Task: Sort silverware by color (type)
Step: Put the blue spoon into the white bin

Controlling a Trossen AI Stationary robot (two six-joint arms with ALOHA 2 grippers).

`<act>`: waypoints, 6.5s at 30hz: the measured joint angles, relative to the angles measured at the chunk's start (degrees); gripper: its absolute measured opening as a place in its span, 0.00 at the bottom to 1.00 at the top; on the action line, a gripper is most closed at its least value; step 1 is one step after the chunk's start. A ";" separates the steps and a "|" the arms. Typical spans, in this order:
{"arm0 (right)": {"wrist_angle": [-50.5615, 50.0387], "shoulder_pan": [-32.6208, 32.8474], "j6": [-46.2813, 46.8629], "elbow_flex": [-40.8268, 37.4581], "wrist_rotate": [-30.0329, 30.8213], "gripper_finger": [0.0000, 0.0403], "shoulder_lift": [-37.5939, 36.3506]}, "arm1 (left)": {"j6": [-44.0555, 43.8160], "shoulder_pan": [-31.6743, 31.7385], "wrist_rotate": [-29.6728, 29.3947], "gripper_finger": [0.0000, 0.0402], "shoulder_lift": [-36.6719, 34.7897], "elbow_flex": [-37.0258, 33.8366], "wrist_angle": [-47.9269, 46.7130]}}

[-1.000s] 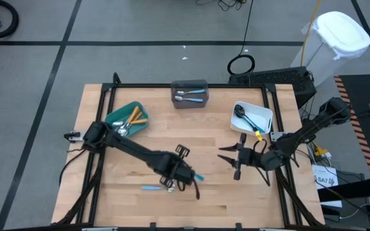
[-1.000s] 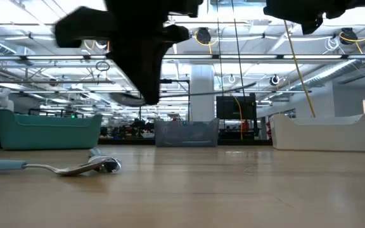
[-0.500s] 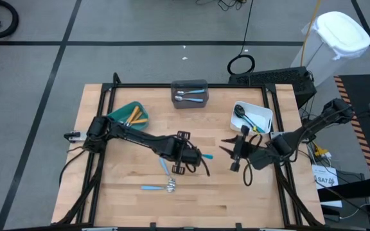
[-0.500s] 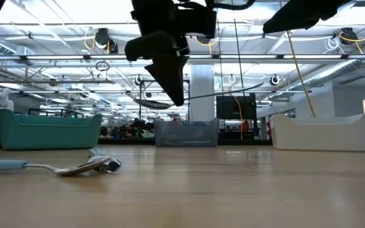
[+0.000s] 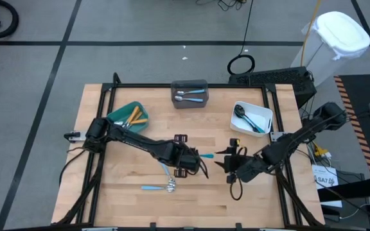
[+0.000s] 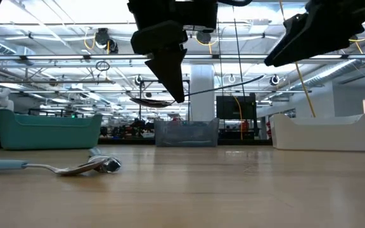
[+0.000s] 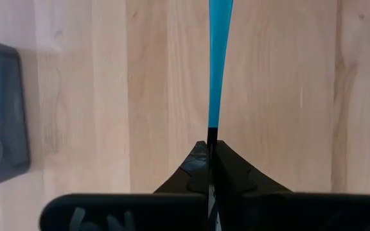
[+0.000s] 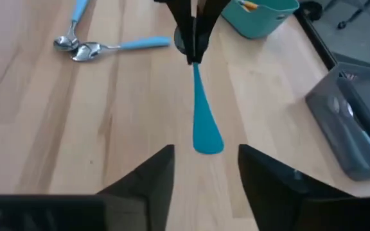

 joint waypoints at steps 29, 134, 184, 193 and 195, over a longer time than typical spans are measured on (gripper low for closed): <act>3.66 -1.72 -1.44 0.00 -4.65 0.47 1.54 | -4.55 -2.07 -1.05 0.01 -0.02 0.00 7.46; -63.02 -8.41 23.84 18.13 9.88 0.20 -26.53 | -13.49 -13.59 -14.64 0.37 -1.75 4.52 -3.46; -70.57 -17.50 25.71 1.75 -0.19 0.21 -28.95 | -6.26 -8.74 -14.40 0.37 -1.70 4.50 0.89; -70.31 -17.53 27.10 1.77 2.71 0.25 -28.93 | -6.17 -8.74 -14.33 0.37 -1.70 4.48 1.09; -70.48 -17.89 27.24 1.77 2.83 0.25 -28.93 | -6.19 -8.74 -14.33 0.37 -1.70 4.48 1.09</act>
